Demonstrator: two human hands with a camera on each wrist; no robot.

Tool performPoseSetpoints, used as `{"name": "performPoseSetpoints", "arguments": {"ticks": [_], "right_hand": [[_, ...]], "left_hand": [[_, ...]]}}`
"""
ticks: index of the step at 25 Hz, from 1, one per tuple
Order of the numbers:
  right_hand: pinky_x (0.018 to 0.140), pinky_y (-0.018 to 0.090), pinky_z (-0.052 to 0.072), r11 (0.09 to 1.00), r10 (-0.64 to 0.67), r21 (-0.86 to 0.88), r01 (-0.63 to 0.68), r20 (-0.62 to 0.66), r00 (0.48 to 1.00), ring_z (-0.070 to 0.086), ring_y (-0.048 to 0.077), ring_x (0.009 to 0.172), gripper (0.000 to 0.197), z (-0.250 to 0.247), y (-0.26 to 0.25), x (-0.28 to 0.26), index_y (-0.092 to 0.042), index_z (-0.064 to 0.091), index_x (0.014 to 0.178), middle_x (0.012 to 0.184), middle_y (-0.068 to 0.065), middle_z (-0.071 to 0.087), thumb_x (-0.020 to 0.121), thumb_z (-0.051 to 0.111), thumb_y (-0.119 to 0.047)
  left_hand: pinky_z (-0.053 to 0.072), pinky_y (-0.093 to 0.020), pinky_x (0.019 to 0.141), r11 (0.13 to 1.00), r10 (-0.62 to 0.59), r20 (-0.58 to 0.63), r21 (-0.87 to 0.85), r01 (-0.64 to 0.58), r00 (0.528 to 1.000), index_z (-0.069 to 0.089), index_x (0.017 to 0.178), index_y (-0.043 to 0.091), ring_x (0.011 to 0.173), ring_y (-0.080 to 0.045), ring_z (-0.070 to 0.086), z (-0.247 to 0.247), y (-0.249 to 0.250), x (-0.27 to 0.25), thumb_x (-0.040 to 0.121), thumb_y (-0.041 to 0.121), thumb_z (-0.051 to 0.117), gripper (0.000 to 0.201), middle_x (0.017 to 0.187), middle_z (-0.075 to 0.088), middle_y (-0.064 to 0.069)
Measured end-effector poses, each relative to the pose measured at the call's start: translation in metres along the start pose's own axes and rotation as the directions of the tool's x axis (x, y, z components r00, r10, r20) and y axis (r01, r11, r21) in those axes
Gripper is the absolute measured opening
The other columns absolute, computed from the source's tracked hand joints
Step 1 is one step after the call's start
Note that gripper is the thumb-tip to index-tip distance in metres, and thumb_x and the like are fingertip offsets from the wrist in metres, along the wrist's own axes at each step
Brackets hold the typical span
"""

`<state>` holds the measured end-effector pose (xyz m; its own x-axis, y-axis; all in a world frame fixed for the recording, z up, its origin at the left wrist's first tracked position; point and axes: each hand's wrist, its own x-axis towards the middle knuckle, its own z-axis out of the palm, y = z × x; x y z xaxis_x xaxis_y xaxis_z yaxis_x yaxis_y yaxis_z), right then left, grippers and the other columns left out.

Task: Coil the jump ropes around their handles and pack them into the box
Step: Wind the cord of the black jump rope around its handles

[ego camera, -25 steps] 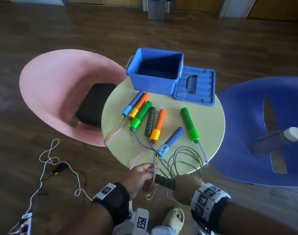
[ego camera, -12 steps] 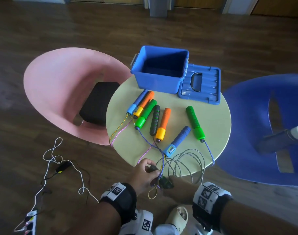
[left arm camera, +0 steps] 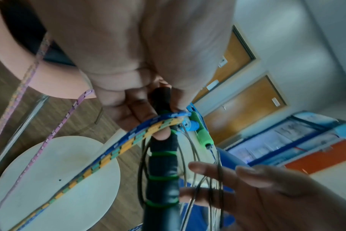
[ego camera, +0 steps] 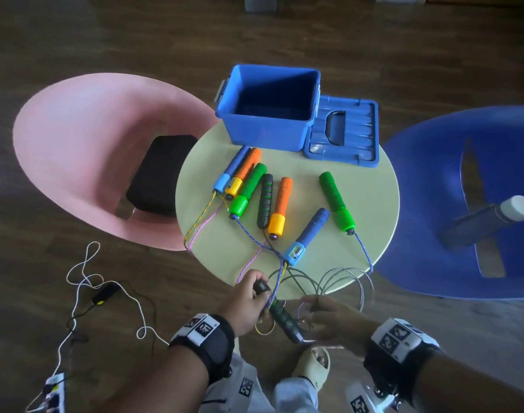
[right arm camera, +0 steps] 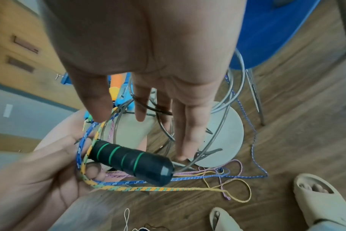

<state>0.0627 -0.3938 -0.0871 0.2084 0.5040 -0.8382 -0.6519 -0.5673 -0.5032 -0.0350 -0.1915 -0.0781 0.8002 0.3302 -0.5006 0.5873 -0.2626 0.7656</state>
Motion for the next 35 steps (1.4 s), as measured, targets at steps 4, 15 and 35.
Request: {"name": "performPoseSetpoints", "arguments": {"ticks": [4, 15, 35], "right_hand": [[0.063, 0.034, 0.058, 0.925, 0.067, -0.360, -0.121, -0.160, 0.985, 0.066, 0.024, 0.068, 0.021, 0.001, -0.005, -0.008, -0.012, 0.061, 0.116, 0.086, 0.008, 0.067, 0.099, 0.054, -0.022], [0.083, 0.033, 0.048, 0.552, -0.426, -0.834, 0.005, -0.277, 0.861, 0.059, 0.024, 0.106, 0.046, 0.009, -0.053, -0.005, -0.030, 0.042, 0.137, 0.129, 0.004, 0.052, 0.092, 0.053, -0.036], [0.083, 0.040, 0.052, 0.326, -0.369, -0.942, -0.073, -0.198, 0.908, 0.060, 0.034, 0.101, 0.061, 0.008, -0.071, 0.040, -0.026, 0.027, 0.148, 0.127, 0.012, 0.041, 0.094, 0.054, -0.025]], "left_hand": [[0.039, -0.016, 0.072, 0.957, 0.143, 0.055, 0.247, -0.153, 0.988, 0.051, 0.117, 0.021, 0.081, -0.006, 0.056, 0.000, -0.006, 0.003, 0.097, 0.012, 0.055, 0.023, 0.104, 0.058, 0.002], [0.050, -0.040, 0.073, 0.620, 0.199, 0.278, 0.707, -0.340, 0.940, 0.042, 0.116, 0.023, 0.087, -0.031, 0.062, -0.015, 0.018, 0.003, 0.100, 0.029, 0.045, 0.017, 0.109, 0.057, -0.001], [0.033, -0.030, 0.052, 0.675, 0.200, -0.305, 0.732, 0.095, 0.931, 0.047, 0.078, 0.020, 0.061, -0.028, 0.054, -0.103, 0.008, -0.052, 0.072, 0.030, 0.063, 0.020, 0.064, 0.053, 0.002]]}}
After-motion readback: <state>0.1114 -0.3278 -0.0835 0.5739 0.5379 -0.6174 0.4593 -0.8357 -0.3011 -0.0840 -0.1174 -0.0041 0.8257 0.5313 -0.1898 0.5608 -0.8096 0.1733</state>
